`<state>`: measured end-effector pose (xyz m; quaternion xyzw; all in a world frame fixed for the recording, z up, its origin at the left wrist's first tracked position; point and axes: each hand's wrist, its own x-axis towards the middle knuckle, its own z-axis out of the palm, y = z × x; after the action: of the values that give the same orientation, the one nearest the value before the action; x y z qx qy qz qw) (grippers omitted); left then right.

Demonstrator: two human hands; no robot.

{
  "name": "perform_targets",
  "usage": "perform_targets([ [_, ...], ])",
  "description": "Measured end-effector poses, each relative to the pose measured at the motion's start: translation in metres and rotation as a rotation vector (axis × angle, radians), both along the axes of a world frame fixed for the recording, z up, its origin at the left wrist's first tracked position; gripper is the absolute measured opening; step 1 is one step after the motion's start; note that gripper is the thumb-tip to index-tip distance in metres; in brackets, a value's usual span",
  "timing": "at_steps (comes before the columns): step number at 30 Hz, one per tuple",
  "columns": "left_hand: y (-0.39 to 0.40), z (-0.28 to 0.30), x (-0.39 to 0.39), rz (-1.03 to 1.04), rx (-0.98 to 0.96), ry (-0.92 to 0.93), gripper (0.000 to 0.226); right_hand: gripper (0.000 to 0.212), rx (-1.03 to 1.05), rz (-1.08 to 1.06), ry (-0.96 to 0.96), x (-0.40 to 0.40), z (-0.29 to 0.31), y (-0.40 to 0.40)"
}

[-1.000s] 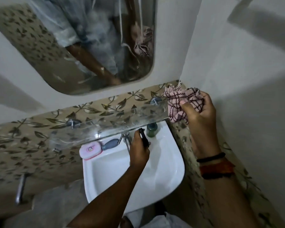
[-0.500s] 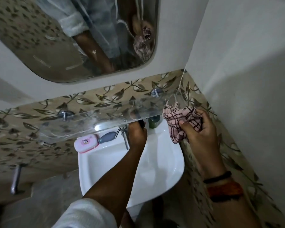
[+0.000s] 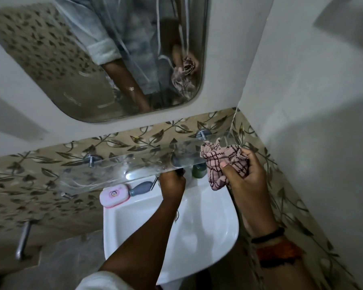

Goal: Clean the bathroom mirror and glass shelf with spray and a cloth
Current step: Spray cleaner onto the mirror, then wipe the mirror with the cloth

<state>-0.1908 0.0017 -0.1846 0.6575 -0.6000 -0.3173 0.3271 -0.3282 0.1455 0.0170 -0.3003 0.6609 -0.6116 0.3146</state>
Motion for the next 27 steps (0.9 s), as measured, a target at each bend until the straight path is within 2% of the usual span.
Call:
perform_targets([
  [9, 0.010, 0.008, 0.014, -0.196, 0.011, -0.141, 0.031, 0.041, -0.068, 0.002, -0.045, 0.018, 0.007, -0.014],
  [14, 0.049, 0.050, 0.055, -0.205, -0.076, -0.121, 0.022, 0.037, -0.221, 0.050, -0.271, 0.033, 0.034, -0.027],
  [17, 0.058, 0.095, 0.077, -0.271, -0.119, -0.158, 0.013, 0.037, -0.326, 0.094, -0.392, 0.048, 0.062, -0.040],
  [20, 0.049, 0.162, 0.094, -0.243, -0.319, -0.131, 0.027, 0.035, -0.403, 0.106, -0.432, 0.063, 0.086, -0.058],
  [23, 0.030, 0.231, 0.109, -0.170, -0.574, -0.005, 0.014, 0.036, -0.475, 0.112, -0.478, 0.081, 0.105, -0.076],
  [27, 0.017, 0.316, 0.123, -0.072, -0.890, 0.057, 0.009, 0.040, -0.581, 0.159, -0.508, 0.105, 0.137, -0.087],
])
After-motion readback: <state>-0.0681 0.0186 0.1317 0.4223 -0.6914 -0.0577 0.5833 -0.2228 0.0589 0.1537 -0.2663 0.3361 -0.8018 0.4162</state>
